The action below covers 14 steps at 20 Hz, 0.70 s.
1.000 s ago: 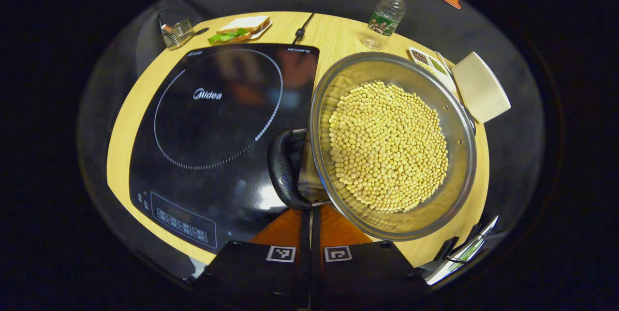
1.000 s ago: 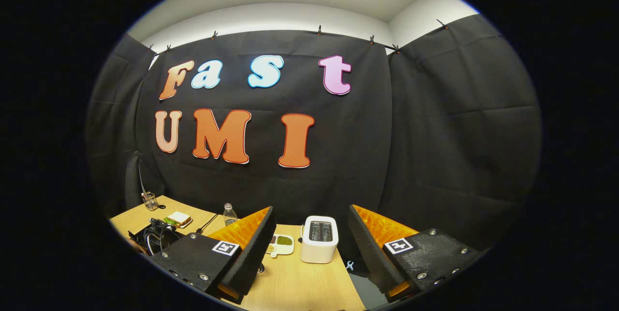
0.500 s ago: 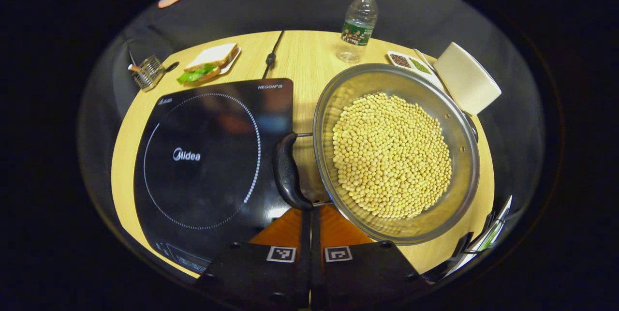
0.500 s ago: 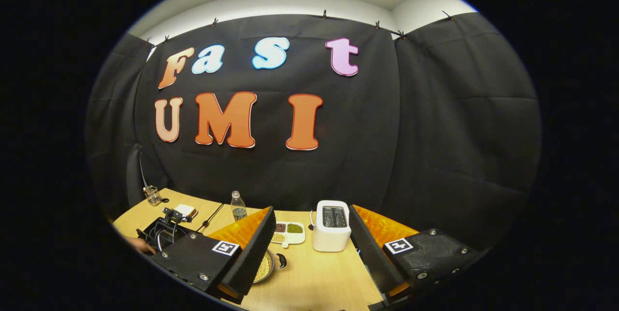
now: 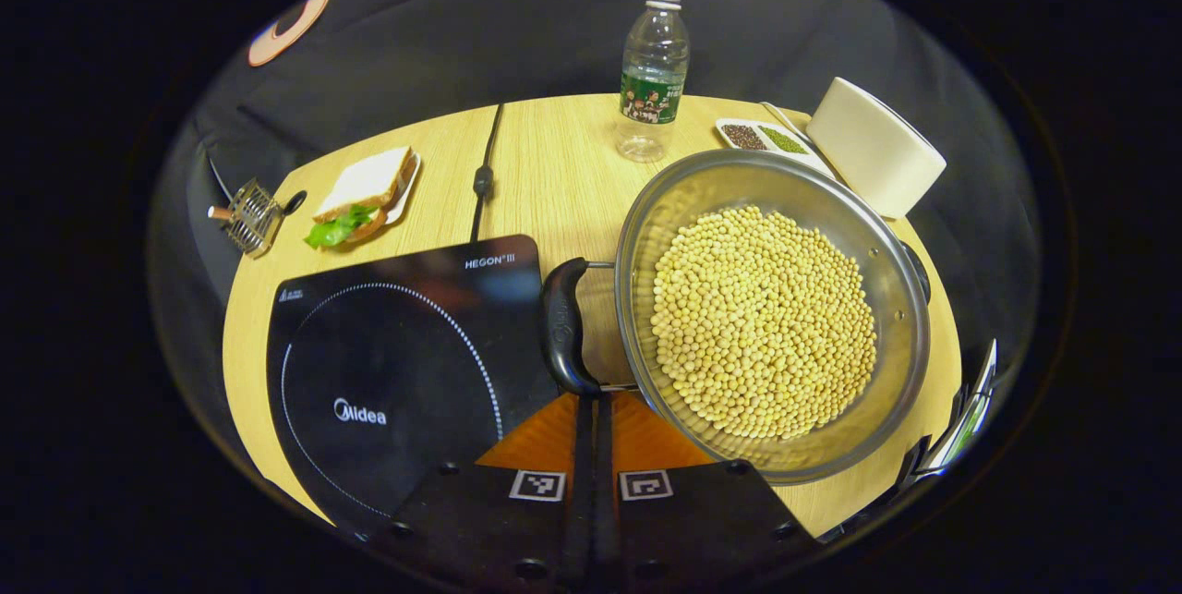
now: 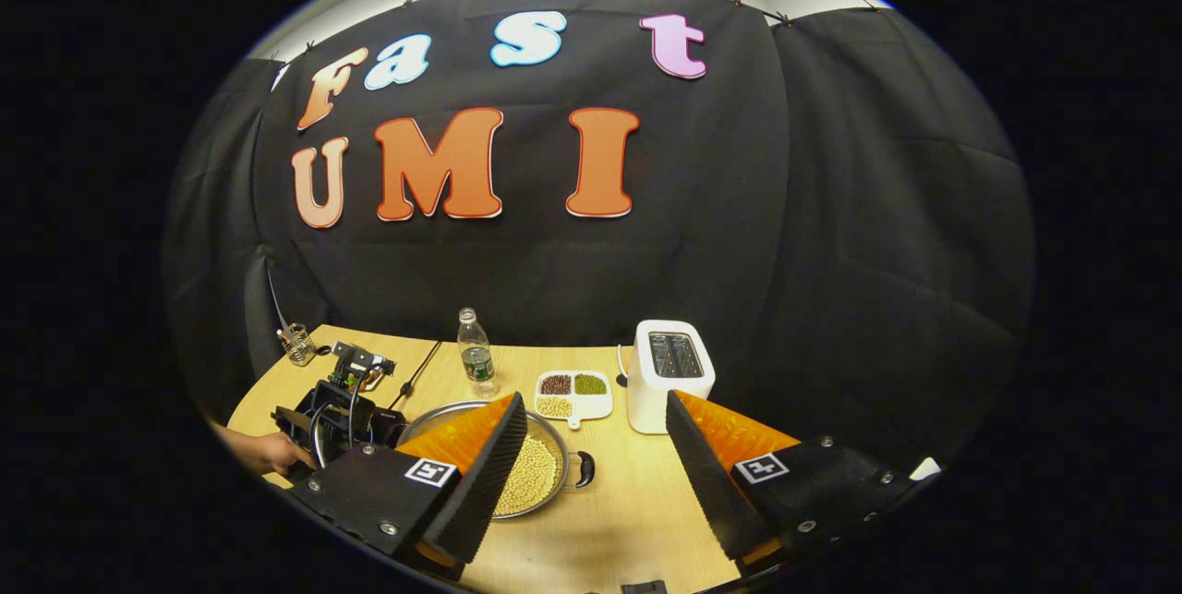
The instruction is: First push the handle of the pot to place it horizontally, then grasp the pot with both hands and set it on the induction cooktop.
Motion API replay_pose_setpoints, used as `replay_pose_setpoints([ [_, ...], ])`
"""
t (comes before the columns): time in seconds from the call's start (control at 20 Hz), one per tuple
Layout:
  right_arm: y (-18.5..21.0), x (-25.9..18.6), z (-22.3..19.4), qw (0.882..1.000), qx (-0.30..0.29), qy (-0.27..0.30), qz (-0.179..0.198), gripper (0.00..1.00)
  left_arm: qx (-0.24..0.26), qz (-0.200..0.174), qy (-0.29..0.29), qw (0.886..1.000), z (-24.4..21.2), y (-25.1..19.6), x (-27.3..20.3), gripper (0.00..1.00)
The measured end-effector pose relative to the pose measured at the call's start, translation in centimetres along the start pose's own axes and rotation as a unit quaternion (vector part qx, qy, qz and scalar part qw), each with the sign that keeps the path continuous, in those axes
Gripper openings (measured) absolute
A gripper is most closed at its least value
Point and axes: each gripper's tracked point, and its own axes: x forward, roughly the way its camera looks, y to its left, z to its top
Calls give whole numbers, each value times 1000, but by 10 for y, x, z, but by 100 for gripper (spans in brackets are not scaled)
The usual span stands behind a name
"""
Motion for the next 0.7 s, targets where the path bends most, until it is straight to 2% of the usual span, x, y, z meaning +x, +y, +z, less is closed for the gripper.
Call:
replay_pose_setpoints([
  [0.1, 10, 4, -11, 1000, 5, 19, -7, 94, 8, -14, 1, 1000, 1, -1, -2, 8],
  [0.35, 29, 11, -38, 998, 20, 63, -23, 94, 20, -84, -21, 996, -1, -3, -31, 8],
  [0.5, 39, 16, -47, 996, 28, 78, -20, 95, -17, -129, -30, 991, 7, -2, -49, 14],
  [0.55, 41, 20, -49, 996, 26, 83, -15, 95, -32, -133, -32, 990, 9, 2, -51, 19],
  [0.65, 44, 32, -56, 995, 18, 95, 1, 95, -61, -124, -45, 989, 18, 13, -53, 43],
  [0.7, 44, 41, -58, 994, 15, 103, 11, 94, -75, -118, -49, 989, 20, 18, -54, 62],
])
